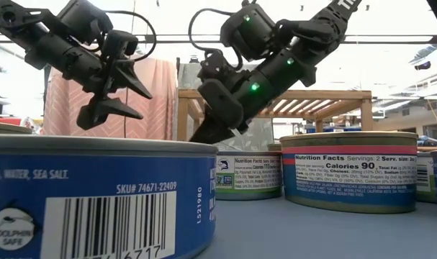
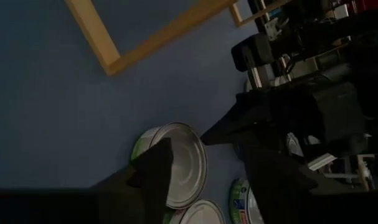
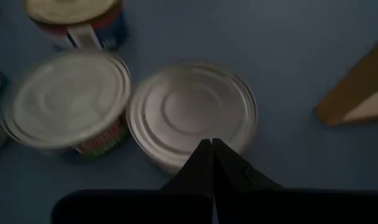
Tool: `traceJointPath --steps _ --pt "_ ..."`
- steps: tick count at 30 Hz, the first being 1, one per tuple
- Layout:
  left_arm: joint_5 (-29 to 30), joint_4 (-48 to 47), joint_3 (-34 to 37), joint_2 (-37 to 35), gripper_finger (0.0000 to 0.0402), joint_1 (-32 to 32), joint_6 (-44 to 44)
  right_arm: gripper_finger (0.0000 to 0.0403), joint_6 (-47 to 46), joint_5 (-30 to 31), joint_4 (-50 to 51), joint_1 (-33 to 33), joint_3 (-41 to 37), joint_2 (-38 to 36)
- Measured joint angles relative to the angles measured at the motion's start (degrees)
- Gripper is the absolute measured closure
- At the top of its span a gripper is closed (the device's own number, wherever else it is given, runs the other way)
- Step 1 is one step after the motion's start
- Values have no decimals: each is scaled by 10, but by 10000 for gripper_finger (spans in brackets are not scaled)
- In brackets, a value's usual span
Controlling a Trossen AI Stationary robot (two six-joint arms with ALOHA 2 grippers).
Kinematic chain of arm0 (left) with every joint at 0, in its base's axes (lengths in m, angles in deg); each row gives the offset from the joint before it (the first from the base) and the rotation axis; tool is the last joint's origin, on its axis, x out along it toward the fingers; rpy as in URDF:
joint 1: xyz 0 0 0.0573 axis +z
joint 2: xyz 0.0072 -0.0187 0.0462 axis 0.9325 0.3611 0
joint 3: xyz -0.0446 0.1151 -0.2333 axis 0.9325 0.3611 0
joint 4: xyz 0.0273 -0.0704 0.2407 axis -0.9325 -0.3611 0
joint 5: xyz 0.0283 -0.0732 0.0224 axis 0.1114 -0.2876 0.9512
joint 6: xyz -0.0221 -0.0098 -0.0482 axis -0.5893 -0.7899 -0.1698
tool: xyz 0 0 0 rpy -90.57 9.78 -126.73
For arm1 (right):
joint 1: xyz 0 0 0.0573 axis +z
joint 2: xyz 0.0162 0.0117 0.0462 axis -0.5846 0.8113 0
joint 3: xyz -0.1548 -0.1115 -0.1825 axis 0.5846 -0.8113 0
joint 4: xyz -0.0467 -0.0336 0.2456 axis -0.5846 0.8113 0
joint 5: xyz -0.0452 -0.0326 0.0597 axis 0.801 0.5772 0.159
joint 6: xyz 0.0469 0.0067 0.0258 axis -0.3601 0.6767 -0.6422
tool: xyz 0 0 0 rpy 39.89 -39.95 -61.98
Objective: Stack canned seafood by type on shelf
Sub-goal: Put the green tuna can on the shelf
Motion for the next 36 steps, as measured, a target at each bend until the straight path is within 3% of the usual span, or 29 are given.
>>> traceJointPath --steps 14,23,28,36 --pt "16 2 0 26 172 -1 -19 403 -28 6 -19 0 -29 -2" --pt "-15 31 0 95 172 -1 -58 403 -31 10 -12 0 -29 -2" --pt "-42 56 0 98 172 -1 -64 403 -34 15 9 -1 -30 -1" --pt "-38 49 0 98 171 -1 -66 403 -36 10 15 -3 -44 3"
